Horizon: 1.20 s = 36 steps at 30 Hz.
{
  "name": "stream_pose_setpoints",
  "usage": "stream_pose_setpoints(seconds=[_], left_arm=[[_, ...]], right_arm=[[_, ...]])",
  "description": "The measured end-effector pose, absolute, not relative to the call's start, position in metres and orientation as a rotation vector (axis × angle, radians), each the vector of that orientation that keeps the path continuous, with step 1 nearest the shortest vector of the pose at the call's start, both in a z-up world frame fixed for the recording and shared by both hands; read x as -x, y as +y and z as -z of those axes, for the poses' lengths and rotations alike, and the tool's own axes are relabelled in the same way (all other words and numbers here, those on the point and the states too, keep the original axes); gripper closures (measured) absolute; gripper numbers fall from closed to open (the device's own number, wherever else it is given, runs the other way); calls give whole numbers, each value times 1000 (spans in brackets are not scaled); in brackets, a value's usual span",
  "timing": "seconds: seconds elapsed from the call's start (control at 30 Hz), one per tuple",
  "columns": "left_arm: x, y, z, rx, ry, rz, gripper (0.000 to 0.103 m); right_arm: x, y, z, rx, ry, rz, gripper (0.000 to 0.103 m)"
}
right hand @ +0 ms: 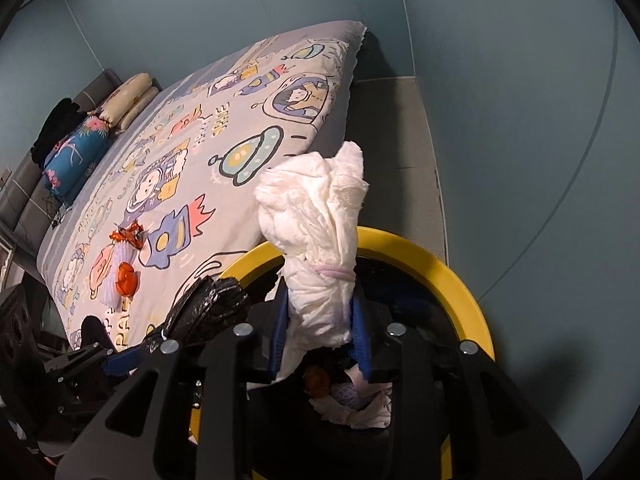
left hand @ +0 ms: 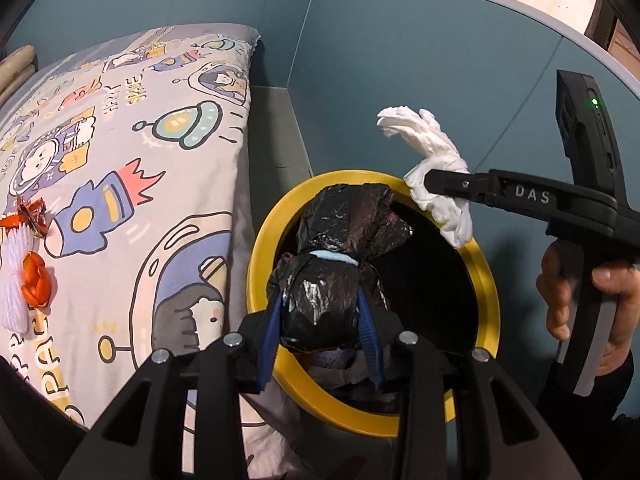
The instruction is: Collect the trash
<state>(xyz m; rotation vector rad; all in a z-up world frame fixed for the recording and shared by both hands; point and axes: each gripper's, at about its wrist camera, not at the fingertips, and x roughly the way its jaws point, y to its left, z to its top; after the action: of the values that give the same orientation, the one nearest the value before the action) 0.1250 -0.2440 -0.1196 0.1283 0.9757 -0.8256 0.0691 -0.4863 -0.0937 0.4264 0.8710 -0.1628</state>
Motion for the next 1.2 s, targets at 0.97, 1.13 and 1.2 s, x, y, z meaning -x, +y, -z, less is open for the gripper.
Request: stream_pose_setpoints(seconds=[0.97,1.13,1.2], left_arm=[[-160,-146,82,-12,816,578,13],[-174,-113,81,8,802,497,12],[-179,-99,82,20,799,466,12]], right_arm=[[-88,-453,54,-425,732,44,46],[-114,-421,47,-377,748,-31,45],[-124,-408,45,-351,754,-56,45]])
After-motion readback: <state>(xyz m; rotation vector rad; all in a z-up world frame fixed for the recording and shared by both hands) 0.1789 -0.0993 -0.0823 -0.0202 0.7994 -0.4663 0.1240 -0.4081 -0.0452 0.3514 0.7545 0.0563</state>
